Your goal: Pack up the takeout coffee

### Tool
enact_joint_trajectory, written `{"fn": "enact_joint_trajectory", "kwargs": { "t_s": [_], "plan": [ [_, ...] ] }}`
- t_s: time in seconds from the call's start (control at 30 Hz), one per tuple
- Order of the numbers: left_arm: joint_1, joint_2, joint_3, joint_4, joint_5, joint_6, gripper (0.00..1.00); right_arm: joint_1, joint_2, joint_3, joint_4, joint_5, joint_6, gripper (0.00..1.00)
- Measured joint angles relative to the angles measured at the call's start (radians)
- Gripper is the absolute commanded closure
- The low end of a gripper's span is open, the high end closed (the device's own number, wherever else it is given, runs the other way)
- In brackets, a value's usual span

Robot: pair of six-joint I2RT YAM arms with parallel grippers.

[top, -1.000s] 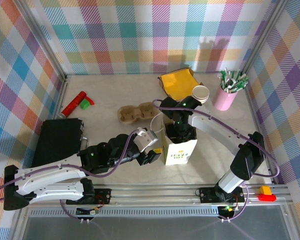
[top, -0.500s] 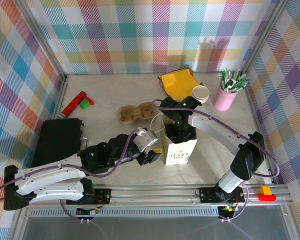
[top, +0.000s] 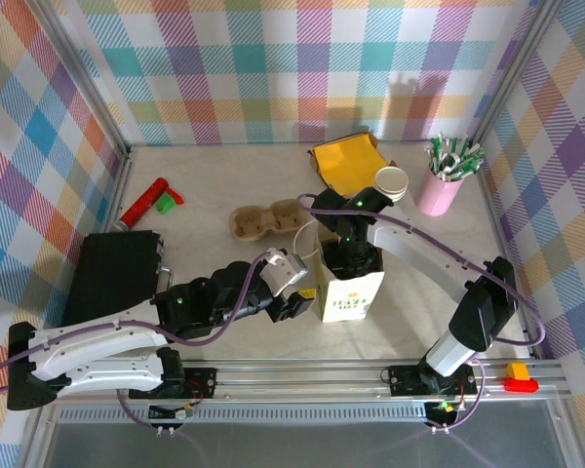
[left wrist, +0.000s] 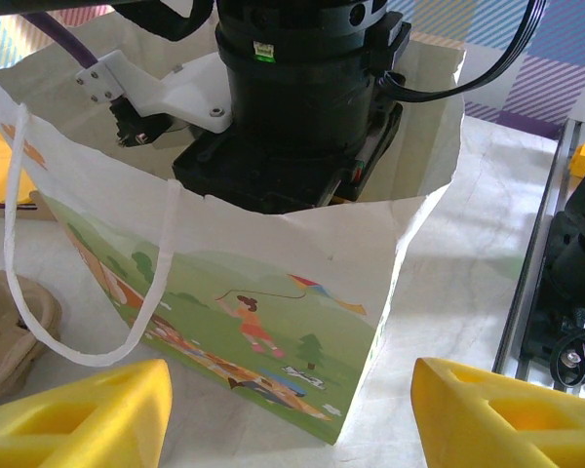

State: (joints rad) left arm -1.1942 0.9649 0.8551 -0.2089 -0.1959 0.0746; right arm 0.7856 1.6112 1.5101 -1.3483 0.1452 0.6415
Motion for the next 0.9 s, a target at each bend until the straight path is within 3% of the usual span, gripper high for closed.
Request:
{"fn": "enact_joint_trajectory", "kwargs": {
  "t_s": [0.9],
  "plan": [
    [0.000, 0.000, 0.000, 0.000, 0.000, -0.003, 0.34, 0.001, 0.027, 0.116, -0.022, 0.054, -0.003, 0.49]
  ]
}}
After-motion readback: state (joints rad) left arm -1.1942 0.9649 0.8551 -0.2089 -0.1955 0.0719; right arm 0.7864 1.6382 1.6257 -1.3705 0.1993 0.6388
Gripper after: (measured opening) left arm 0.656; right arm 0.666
